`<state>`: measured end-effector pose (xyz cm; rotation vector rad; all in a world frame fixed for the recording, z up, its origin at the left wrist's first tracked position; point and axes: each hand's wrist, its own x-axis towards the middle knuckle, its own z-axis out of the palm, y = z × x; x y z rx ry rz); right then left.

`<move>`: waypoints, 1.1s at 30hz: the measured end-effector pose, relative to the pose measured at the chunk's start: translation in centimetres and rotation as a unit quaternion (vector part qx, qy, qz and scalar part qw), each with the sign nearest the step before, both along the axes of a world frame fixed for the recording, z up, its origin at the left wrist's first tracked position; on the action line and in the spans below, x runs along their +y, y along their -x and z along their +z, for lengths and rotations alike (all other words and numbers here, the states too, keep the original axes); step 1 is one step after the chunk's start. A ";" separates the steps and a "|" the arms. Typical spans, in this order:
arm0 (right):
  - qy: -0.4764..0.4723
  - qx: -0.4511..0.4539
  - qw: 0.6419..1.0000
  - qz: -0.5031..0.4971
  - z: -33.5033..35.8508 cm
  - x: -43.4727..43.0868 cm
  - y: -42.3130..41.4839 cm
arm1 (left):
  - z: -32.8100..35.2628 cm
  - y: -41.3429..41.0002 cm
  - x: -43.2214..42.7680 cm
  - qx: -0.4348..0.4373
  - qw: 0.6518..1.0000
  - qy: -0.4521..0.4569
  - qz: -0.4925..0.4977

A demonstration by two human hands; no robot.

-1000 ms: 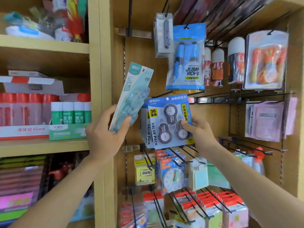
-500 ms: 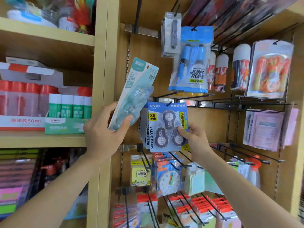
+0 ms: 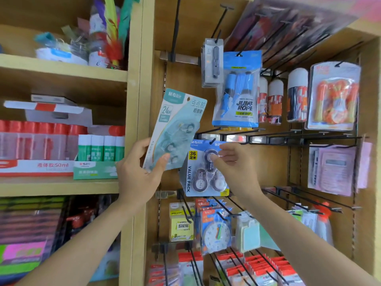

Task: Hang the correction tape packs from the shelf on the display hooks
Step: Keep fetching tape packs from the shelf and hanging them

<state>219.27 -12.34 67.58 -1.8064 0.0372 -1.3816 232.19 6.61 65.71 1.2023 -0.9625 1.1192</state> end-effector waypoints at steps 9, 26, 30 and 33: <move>-0.075 0.047 0.938 0.335 3.7 4.0 -0.3 | 4.0 4.3 0.4 0.125 0.968 -0.003 -0.216; -0.012 -0.066 0.988 0.141 19.4 2.4 -3.0 | 16.4 -2.8 1.9 -0.107 0.872 -0.188 0.440; 0.037 -0.062 0.993 0.098 20.8 2.4 -4.4 | 16.2 -3.1 1.9 -0.106 0.882 -0.176 0.425; 0.062 -0.061 0.994 0.066 21.3 2.0 -5.8 | 16.0 -3.2 2.1 -0.112 0.887 -0.174 0.413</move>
